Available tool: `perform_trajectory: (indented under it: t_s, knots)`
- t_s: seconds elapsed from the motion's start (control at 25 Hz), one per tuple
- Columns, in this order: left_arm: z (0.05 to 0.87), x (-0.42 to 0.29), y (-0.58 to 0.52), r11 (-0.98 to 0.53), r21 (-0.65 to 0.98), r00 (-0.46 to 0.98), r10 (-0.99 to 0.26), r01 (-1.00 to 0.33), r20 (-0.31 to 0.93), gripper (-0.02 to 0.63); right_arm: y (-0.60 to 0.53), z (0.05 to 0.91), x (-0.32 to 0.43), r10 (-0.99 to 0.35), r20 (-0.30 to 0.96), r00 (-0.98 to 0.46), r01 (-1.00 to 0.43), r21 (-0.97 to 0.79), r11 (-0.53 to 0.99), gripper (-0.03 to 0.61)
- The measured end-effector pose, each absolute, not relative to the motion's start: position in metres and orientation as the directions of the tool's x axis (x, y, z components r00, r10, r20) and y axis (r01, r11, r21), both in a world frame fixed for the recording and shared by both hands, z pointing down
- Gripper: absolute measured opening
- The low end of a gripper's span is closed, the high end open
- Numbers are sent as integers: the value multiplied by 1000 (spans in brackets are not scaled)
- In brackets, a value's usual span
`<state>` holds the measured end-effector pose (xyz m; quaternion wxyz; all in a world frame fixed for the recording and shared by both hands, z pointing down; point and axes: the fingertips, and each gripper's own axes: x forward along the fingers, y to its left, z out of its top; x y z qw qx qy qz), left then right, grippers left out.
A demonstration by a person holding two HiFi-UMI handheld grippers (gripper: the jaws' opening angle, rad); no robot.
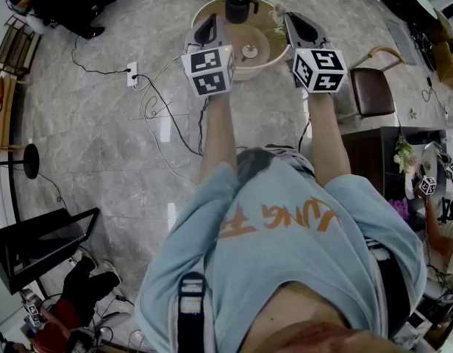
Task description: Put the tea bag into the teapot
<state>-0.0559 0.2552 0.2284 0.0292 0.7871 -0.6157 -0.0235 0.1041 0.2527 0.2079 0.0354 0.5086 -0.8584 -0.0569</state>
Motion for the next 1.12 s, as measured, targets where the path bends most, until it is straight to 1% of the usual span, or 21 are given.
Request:
perform_trajectory:
  t_s: [0.24,0.44,0.68,0.84,1.12]
  knots:
    - [223,-54,254,-257,56,257,-966,-965,-8,23,253,210,97,-871,5,-492,-863,133,488,12]
    - [224,-66,251,-248,77,248,-969,-966,-8,23,249,205,97,-882,-8,-471,-879,82,469,12]
    - [230,-86,248,-174,84,176,-984,-981,12,25,253,208,108,-892,13,-451,-888,88,451,14]
    - [231,-95,242,-147,110,149,-989,-983,12,23,250,192,107,-888,-5,-461,-880,129,456,12]
    - [237,-97,240,-164,118,168,-985,-979,32,23,253,194,102,-890,2,-455,-883,129,452,14]
